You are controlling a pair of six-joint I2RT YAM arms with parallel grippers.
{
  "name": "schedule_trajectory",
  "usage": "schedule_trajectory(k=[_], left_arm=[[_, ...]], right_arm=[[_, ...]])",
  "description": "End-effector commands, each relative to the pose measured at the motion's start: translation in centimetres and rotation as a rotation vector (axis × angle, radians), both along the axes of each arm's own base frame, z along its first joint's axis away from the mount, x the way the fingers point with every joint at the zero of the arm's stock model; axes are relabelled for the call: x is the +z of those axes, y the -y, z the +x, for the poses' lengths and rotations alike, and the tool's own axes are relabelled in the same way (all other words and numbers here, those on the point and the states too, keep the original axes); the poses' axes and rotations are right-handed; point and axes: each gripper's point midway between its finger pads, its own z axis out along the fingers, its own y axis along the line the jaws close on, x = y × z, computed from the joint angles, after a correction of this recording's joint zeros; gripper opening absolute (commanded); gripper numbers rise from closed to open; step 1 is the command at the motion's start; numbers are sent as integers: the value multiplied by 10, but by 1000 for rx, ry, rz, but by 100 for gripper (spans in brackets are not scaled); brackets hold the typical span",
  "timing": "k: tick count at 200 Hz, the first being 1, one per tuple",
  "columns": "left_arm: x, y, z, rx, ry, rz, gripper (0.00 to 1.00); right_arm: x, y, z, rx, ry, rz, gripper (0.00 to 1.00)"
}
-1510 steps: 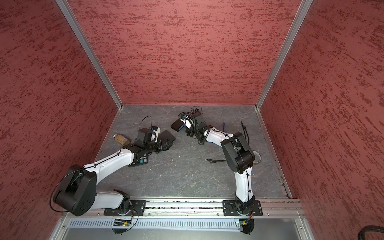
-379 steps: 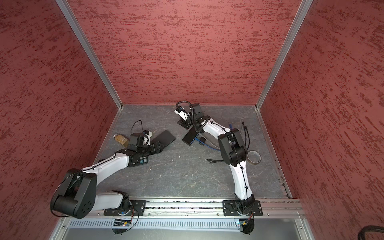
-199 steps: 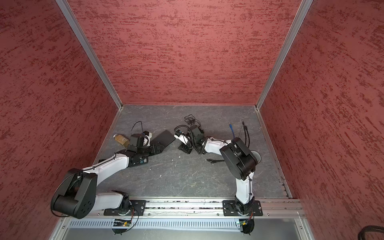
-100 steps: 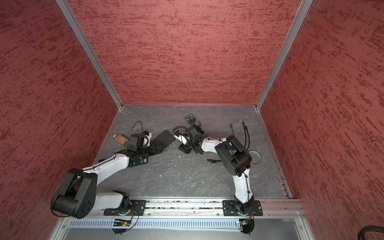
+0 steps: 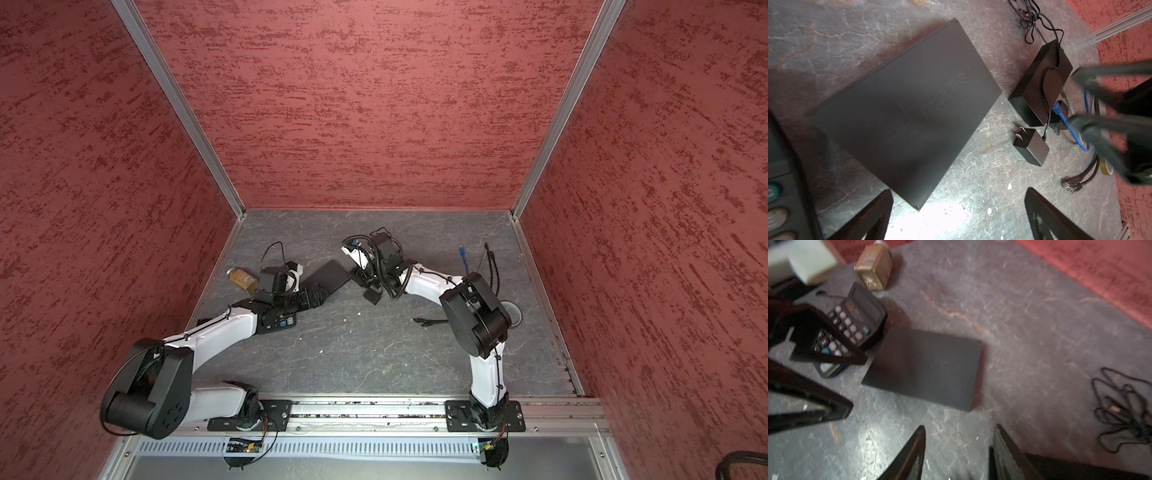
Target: Insert the plug into the switch port
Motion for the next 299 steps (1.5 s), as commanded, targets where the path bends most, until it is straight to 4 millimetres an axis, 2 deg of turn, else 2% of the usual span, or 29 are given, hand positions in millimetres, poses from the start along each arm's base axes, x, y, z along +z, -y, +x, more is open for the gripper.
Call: schedule_trajectory(k=[1,29,57,90,110,150,215,299], left_arm=[[4,-6,0,5,25,22,100],[3,-9,-1,12,25,26,100],[1,-11,-2,18,17,28,100],[-2,-14,-2,25,13,26,100],[-3,-16,-2,29,7,28,100],[-7,-18,-1,33,0,27,100],[-13,-20,0,37,-17,31,100],[-18,-24,-1,46,-28,32,100]], right_arm=[[45,20,47,-191,51,62,55],[35,45,94,-353,-36,-21,55],[16,61,121,-397,-73,-116,56],[-5,78,143,-446,-100,-165,54],[-20,88,150,-465,-134,-175,52],[-42,94,154,-473,-187,-167,50],[-60,99,175,-552,-219,-122,55],[-89,101,194,-607,-262,-122,54]])
